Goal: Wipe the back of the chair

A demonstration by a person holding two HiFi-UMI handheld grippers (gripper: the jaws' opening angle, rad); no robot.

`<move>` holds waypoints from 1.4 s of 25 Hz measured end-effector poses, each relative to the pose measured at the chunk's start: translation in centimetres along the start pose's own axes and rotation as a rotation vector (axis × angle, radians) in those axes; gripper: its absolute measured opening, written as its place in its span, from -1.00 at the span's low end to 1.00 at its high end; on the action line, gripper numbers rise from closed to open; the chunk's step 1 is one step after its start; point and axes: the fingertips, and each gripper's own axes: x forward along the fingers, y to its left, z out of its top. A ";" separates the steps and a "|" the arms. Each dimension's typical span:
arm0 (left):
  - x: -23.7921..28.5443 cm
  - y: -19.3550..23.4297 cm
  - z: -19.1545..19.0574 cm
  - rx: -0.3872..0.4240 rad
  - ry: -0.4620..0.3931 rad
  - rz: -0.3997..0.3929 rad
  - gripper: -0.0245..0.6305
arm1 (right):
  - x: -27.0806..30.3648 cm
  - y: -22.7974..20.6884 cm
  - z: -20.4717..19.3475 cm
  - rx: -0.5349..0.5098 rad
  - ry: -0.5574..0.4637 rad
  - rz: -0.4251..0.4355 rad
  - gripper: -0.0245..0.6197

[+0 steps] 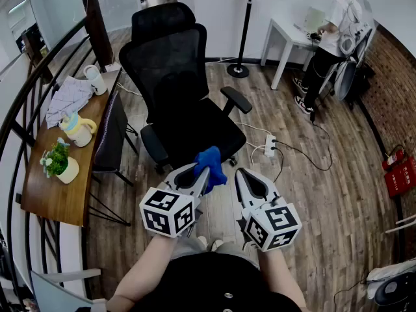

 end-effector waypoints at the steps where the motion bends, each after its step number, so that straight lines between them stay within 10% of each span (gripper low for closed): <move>1: 0.2 0.0 0.1 0.005 -0.001 -0.002 -0.72 | 0.1 -0.3 0.0 -0.002 -0.001 -0.002 -0.84; 35: 10.2 2.4 0.3 -0.029 -0.018 0.066 -0.72 | 4.4 -9.4 -0.9 0.099 -0.005 0.103 -0.84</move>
